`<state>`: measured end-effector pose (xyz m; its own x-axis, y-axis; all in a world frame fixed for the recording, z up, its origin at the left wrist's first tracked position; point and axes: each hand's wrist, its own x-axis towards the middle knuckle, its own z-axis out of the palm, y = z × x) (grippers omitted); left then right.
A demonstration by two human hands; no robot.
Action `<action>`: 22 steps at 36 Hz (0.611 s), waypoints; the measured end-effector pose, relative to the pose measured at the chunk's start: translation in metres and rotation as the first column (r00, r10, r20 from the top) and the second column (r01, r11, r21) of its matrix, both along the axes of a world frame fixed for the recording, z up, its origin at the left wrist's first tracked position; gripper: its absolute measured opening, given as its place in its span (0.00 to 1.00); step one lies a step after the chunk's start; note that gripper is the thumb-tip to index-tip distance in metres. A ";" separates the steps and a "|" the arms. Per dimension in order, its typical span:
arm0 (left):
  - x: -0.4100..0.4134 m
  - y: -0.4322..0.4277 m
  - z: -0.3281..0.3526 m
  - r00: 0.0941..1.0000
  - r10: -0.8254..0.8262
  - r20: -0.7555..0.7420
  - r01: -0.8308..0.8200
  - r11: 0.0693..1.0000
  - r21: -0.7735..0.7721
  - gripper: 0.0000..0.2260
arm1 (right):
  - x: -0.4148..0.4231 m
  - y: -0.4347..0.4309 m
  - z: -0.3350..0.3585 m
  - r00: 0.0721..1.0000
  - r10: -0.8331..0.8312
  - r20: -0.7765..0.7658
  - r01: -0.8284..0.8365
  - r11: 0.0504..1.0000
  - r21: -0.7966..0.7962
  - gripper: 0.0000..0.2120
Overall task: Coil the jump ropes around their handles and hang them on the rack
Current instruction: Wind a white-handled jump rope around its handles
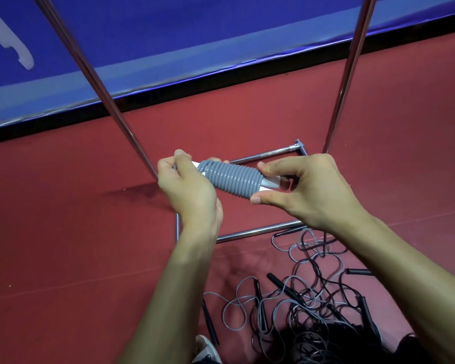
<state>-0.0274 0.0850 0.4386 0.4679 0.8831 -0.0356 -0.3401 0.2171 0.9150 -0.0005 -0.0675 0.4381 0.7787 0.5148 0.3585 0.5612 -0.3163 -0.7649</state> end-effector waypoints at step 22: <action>0.000 0.001 -0.005 0.994 -0.110 -0.014 0.101 0.947 -0.304 0.10 | 0.016 -0.008 -0.017 0.872 0.315 -0.375 -0.119 0.879 0.462 0.15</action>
<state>-0.0273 0.0864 0.4335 0.5522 0.7745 -0.3087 -0.2736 0.5181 0.8104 0.0152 -0.0753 0.4215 0.7880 0.5693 0.2344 0.1638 0.1732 -0.9712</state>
